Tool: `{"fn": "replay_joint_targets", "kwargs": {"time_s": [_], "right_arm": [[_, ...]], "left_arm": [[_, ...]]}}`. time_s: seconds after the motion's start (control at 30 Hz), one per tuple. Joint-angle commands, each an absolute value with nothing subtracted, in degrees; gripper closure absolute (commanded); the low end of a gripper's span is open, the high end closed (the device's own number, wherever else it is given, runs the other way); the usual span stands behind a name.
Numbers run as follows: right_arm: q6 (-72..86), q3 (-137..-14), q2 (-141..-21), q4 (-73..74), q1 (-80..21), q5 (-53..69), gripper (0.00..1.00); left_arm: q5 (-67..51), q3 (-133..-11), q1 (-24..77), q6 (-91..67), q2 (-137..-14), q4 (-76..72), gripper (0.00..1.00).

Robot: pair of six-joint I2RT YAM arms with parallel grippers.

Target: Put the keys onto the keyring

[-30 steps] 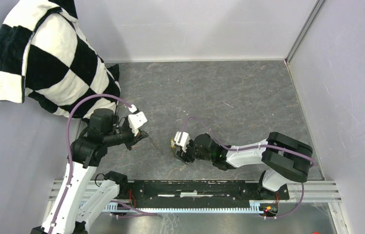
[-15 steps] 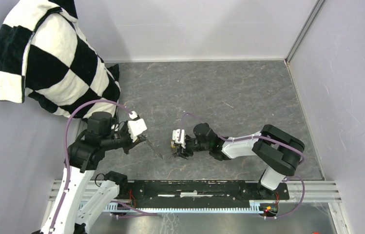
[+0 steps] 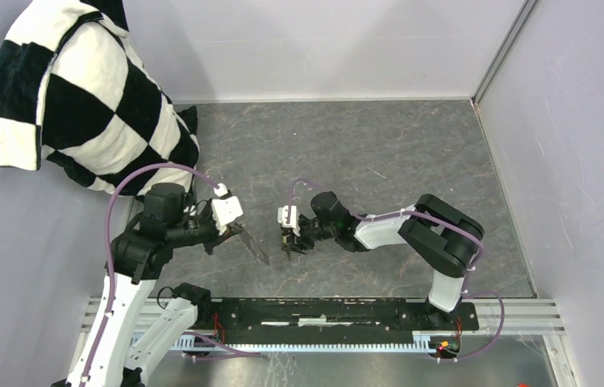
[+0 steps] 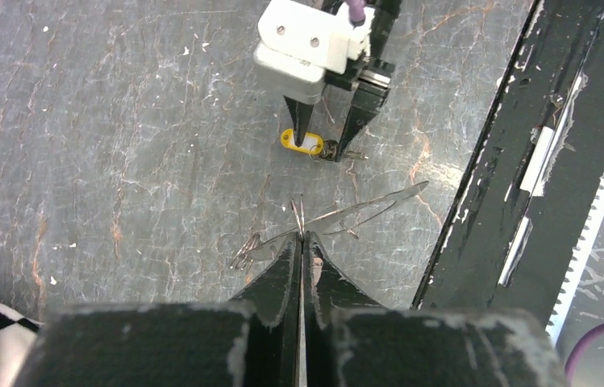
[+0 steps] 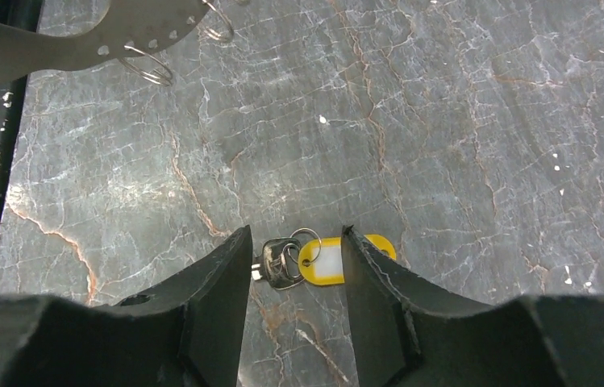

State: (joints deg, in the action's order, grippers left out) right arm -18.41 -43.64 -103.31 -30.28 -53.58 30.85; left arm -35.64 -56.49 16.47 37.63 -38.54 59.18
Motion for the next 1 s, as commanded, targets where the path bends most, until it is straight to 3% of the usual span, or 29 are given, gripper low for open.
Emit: {"fn": "replay_joint_targets", "kwargs": {"time_s": [0.0, 0.3, 0.43, 0.6, 0.8, 0.97], "right_arm": [[-21.0, -47.1, -105.2, -27.0, -53.2, 34.0, 0.50], [-22.3, -47.1, -107.0, -24.6, -53.2, 33.8, 0.58], [-22.2, -47.0, -106.9, -24.8, -53.2, 33.6, 0.68], [-21.6, -46.6, -106.1, -25.7, -53.1, 33.8, 0.91], [-20.8, -45.7, -103.8, -26.4, -53.2, 34.1, 1.00], [-17.9, -43.9, -99.5, -28.4, -53.2, 34.6, 1.00]], "left_arm": [[-38.0, -59.6, 16.4, 39.9, -39.3, 58.6, 0.98], [-38.1, -60.9, 16.4, 40.0, -39.8, 58.8, 0.98], [-38.0, -61.2, 16.4, 40.5, -40.0, 59.0, 0.98], [-37.8, -61.3, 16.4, 41.2, -39.9, 60.0, 0.98], [-37.9, -61.3, 16.4, 41.4, -40.0, 60.0, 0.98], [-38.4, -61.3, 16.4, 41.5, -40.2, 60.1, 0.98]]}}
